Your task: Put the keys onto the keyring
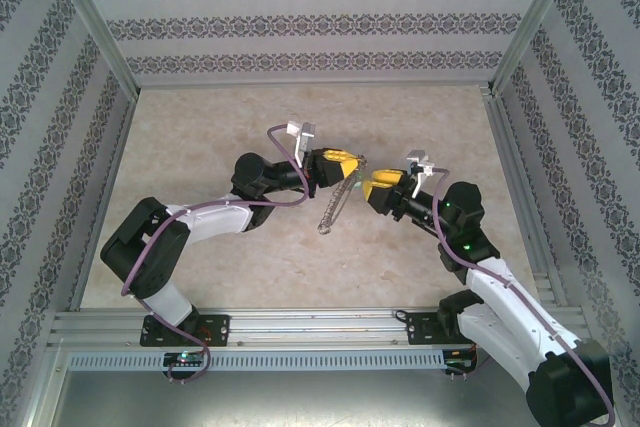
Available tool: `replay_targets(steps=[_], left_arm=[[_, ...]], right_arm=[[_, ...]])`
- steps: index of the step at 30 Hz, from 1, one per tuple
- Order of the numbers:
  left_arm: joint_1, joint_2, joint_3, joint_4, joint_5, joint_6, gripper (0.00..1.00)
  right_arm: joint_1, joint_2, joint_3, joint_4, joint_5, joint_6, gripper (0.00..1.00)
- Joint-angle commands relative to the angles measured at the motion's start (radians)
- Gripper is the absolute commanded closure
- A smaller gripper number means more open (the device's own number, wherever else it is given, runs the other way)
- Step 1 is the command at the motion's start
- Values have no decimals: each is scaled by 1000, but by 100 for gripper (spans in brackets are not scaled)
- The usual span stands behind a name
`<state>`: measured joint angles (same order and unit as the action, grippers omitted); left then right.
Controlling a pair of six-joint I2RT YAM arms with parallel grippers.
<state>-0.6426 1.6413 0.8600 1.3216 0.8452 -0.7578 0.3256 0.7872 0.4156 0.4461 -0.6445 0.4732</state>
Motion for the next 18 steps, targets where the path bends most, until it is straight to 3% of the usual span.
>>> replay_targets(steps=[1,18], left_arm=[[-17,4,40,27,20,-12,100],[-27,2,54,2,35,-10,100]], right_arm=[[18,-2,-3,48,-25,-11,48],[37,44,36,60,-43,-45,49]])
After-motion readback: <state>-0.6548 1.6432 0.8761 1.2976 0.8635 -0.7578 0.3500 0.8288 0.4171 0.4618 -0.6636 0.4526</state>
